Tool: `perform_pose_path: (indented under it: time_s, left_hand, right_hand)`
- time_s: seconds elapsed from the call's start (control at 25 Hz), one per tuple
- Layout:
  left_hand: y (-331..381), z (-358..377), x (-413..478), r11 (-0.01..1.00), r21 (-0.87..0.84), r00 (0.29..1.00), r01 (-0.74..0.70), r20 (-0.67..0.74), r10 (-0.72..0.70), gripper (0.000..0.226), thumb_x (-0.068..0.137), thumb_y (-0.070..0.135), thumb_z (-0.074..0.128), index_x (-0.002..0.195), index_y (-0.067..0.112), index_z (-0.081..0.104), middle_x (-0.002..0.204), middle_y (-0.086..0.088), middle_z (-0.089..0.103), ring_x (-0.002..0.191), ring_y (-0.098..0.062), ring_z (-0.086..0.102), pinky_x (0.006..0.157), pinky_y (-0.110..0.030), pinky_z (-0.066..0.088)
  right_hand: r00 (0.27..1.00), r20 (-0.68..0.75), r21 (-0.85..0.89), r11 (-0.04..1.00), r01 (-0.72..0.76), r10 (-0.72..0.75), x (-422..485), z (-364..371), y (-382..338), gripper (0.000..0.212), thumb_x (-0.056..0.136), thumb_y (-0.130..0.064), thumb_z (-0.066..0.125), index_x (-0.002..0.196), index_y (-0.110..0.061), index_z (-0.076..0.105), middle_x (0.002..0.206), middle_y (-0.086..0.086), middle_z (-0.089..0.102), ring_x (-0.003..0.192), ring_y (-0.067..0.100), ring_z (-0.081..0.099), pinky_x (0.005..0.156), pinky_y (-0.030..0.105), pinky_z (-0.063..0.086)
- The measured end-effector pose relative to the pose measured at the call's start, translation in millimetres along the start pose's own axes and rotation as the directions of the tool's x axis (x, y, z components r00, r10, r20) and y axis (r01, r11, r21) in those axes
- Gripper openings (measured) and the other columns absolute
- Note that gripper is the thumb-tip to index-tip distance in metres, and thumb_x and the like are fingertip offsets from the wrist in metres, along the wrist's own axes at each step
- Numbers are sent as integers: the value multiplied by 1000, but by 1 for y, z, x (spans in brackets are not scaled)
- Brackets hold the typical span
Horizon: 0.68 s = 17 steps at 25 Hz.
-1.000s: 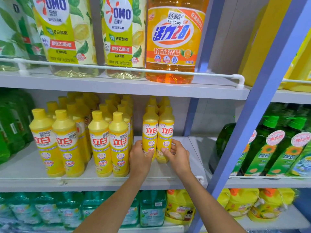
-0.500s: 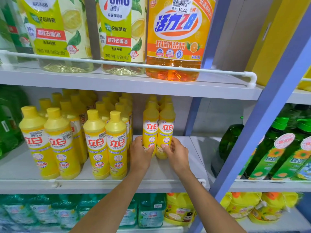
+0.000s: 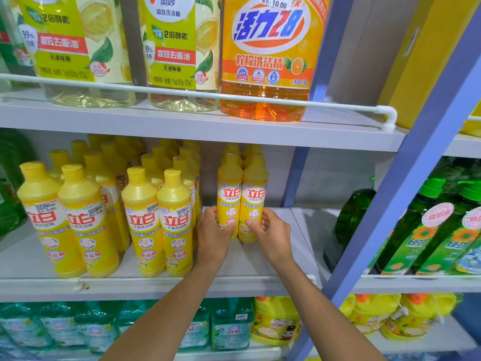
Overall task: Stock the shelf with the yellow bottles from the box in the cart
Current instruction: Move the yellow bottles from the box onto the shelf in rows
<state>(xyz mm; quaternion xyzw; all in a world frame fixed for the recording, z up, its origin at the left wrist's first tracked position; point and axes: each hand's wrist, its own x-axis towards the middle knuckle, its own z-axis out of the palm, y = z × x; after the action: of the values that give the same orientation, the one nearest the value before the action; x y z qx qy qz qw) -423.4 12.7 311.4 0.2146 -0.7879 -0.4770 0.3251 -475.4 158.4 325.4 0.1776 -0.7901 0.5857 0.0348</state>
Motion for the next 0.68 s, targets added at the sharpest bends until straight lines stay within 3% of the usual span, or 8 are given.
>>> perform_pose_path:
  time_s: [0.36, 0.48, 0.56, 0.68]
  left_hand:
    - [0, -2, 2, 1000, 13, 999, 7, 36, -7, 52, 75, 20, 88, 118, 16, 60, 115, -6, 70, 102, -21, 68, 89, -42, 60]
    - [10, -13, -1, 1000, 17, 991, 22, 129, -24, 57, 75, 24, 88, 123, 15, 58, 118, -3, 68, 104, -20, 67, 91, -39, 58]
    - [17, -22, -4, 996, 89, 978, 32, 204, -49, 55, 77, 28, 85, 123, 15, 57, 118, -1, 67, 106, -21, 65, 93, -38, 55]
    - [25, -35, -10, 944, 328, 948, -25, 308, -82, 58, 78, 41, 78, 123, 18, 51, 121, -7, 64, 112, -28, 63, 96, -44, 54]
  right_hand:
    - [1000, 25, -43, 999, -4, 5, -1, 0, -4, 46, 89, -35, 78, 129, -17, 65, 116, -6, 74, 101, 2, 71, 89, 17, 57]
    - [999, 37, -112, 994, 4, 0, -5, -4, -12, 47, 90, -37, 76, 130, -17, 64, 118, -5, 74, 103, 4, 69, 93, 24, 57]
    - [994, 112, -230, 972, 46, -20, -8, -11, -22, 45, 92, -41, 72, 130, -20, 62, 121, -4, 72, 106, 10, 67, 90, 24, 52]
    - [966, 256, -418, 899, 135, -26, -14, -27, -37, 45, 92, -51, 65, 127, -24, 58, 124, -1, 68, 113, 20, 63, 87, 30, 47]
